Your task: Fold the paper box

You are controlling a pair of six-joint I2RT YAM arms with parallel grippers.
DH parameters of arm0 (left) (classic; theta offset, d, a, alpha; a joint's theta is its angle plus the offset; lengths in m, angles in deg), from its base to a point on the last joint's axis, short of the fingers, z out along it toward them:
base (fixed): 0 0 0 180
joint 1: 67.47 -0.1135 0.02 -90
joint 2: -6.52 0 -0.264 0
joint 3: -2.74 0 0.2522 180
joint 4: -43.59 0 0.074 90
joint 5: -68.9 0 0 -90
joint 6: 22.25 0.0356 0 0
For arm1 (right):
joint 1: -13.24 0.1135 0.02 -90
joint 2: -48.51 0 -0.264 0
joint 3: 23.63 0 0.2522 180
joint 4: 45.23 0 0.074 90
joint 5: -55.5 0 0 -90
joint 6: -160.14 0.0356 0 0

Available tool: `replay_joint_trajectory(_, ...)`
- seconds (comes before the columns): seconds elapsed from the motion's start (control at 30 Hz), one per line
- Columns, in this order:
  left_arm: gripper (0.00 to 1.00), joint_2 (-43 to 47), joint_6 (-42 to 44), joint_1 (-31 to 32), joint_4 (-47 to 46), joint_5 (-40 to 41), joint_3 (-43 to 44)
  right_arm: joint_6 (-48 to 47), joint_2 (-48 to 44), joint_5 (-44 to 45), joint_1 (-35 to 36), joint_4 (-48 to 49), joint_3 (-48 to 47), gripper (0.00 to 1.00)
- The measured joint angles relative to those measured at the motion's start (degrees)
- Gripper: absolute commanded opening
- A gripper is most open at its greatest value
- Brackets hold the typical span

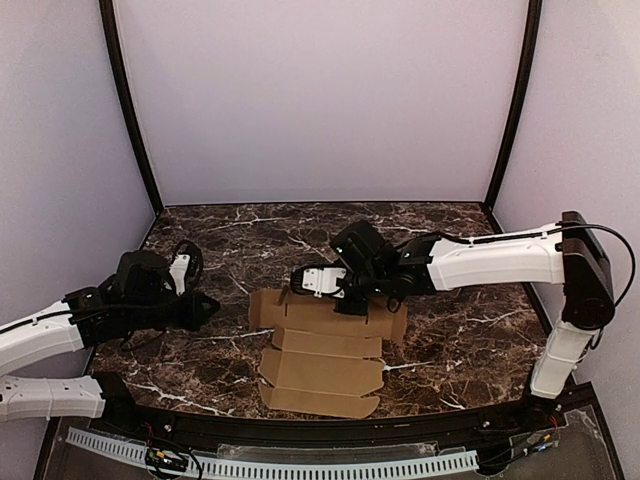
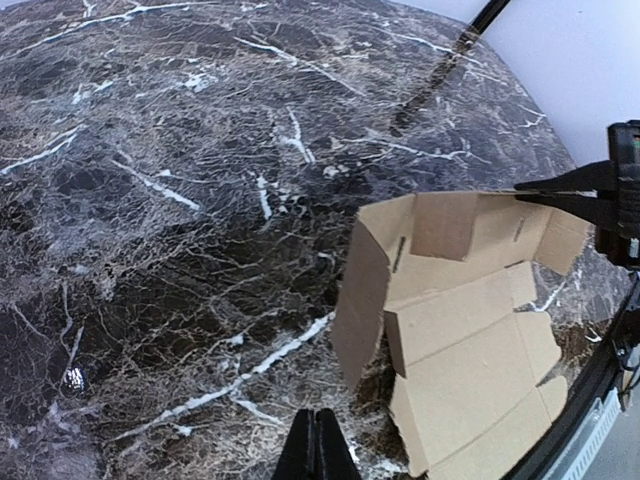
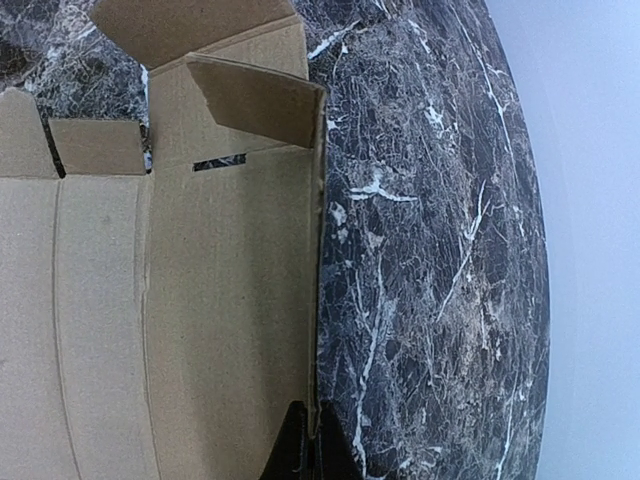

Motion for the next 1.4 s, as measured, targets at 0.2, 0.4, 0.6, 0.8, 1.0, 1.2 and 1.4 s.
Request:
replay_joint_trajectory(0.2,0.01,-7.28,0.07,-2.91,-4.57,1.44,-0.5,-0.42,-0.63,0.13,1.18,1.49,3.21,0.0)
replay_joint_trajectory(0.4,0.01,-15.76,-0.42,-7.85,-16.17,-6.14,-2.25,-1.27,-3.08,0.57,2.14,3.17,5.57,0.0)
replay_joint_trajectory(0.6,0.01,-24.98,-1.73,-8.52,-27.3,-15.76,-3.13,-1.79,-5.92,1.03,3.28,4.85,6.93,0.0)
replay_joint_trajectory(0.8,0.01,-29.57,-3.5,-8.55,-36.22,-24.26,-5.03,-1.81,-7.72,1.18,3.56,5.68,7.52,0.0)
replay_joint_trajectory(1.0,0.01,-30.21,-4.52,-8.55,-41.53,-30.27,-6.29,-1.73,-7.93,1.22,3.61,6.16,7.72,0.0)
replay_joint_trajectory(1.2,0.01,-30.67,-5.14,-8.55,-43.89,-33.55,-7.45,-1.49,-7.93,2.01,3.61,6.21,7.72,0.0)
replay_joint_trajectory(1.4,0.01,-30.36,-5.18,-8.52,-44.17,-33.9,-8.94,-0.96,-7.61,2.82,3.65,6.43,7.69,0.0)
